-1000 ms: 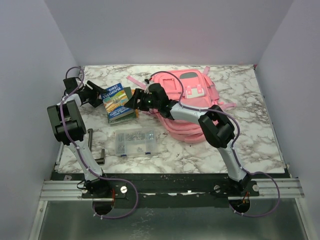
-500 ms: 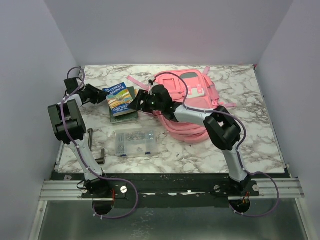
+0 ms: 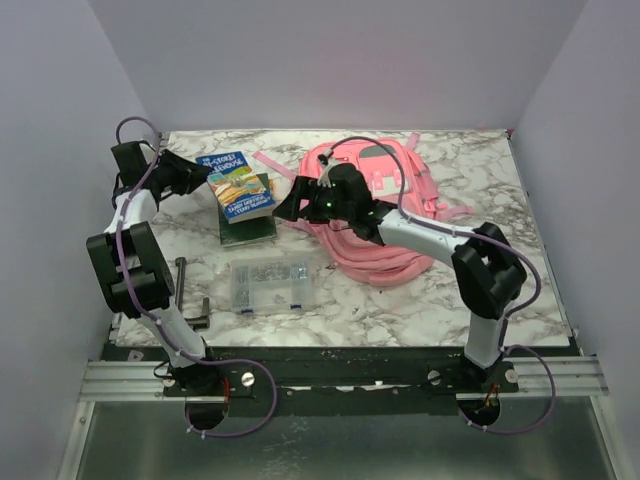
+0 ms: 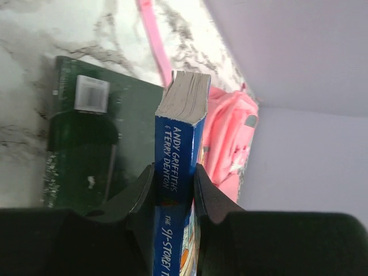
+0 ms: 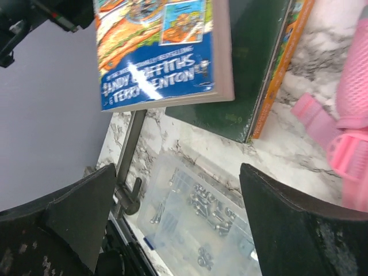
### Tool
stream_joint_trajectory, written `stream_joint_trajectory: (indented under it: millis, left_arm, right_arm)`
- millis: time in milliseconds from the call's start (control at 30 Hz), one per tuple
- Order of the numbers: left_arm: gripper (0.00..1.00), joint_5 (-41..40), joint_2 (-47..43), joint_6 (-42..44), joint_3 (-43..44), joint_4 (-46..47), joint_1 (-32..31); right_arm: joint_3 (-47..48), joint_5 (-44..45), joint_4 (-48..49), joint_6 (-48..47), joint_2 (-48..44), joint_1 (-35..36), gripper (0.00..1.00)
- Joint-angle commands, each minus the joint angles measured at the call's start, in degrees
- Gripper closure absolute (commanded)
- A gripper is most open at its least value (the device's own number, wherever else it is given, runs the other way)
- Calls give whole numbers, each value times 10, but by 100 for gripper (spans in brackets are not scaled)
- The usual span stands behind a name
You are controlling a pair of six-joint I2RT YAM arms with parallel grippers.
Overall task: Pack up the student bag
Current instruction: Pick up the book from the center of the board.
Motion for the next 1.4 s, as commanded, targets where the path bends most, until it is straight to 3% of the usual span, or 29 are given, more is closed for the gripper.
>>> stream_joint_trajectory:
  millis: [0,167,267,333,400,500,600,700,933,1233,1367]
  left_arm:
    - [100,55,-102,-46,-22,47,-12]
    - [100,91,-164,-60,-48,105,-72]
    - [100,119,-198,-115,-78,201,-118]
    - [100,131,-221,-174,-111,291,-139]
    - [100,140,-240,-227,-134,364,-153]
    - [100,137,-271,-260,-160,390,-166]
    - [100,124,-290,-279,-186,402,-169]
    - [100,126,-289,-329,-202,460,-172]
    - [100,134,-284,-368,-214,519,-194]
    - [100,133,-250,-431,-232,613,-200]
    - [100,144,-228,-430,-229,613,-228]
  right_arm:
    - [-11,-44,-77,-61,-79,-34,4]
    - [-33,-74,-108,-83,-156,-55,0]
    - [-86,-97,-73,-38,-214,-66,0]
    - [-159,-86,3,23,-265,-67,0]
    - [-258,-81,143,101,-316,-66,0]
    - [-370,-55,298,196,-380,-67,0]
    - [-434,-56,393,261,-407,-66,0]
    - [-491,-51,483,296,-407,-61,0]
    - [-499,-69,689,330,-314,-33,0]
    - [-443,-46,647,290,-301,-19,0]
    - [-411,-50,521,259,-346,-21,3]
